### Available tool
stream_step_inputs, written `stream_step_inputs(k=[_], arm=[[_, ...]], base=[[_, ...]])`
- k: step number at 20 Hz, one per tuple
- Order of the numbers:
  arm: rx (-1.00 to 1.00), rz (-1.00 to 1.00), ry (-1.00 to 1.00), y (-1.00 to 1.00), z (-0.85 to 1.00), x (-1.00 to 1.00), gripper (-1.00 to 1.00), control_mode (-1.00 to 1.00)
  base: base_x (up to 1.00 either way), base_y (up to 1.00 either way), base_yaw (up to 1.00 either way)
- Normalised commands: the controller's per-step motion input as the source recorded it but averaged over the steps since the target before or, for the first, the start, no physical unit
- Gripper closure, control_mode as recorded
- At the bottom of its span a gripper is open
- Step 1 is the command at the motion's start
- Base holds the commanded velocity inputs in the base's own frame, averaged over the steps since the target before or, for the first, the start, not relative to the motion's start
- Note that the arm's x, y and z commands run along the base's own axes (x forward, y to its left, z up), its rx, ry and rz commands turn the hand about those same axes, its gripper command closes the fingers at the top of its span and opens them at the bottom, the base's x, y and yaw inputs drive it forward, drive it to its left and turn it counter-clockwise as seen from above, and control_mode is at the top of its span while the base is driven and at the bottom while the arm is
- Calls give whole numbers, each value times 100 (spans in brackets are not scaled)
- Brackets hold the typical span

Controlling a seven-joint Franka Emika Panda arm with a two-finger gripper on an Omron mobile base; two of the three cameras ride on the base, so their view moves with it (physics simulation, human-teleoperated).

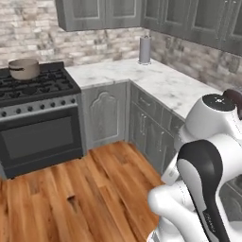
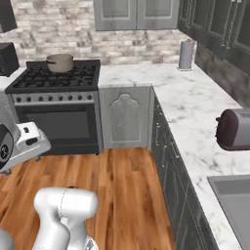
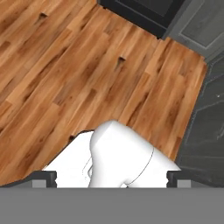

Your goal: Move the pot and pan from the stove into the sink.

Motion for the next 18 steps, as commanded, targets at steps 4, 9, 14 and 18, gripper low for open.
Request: stream_step_inputs(k=[4,9,14,18], arm=[[0,0,0,0,0,0,-100,100],[0,0,0,0,0,0,-100,100],[0,0,0,0,0,0,-100,100],[0,0,0,0,0,0,-100,100]], base=[[96,30,-6],[95,32,-5],[95,33,-5],[93,32,-4]])
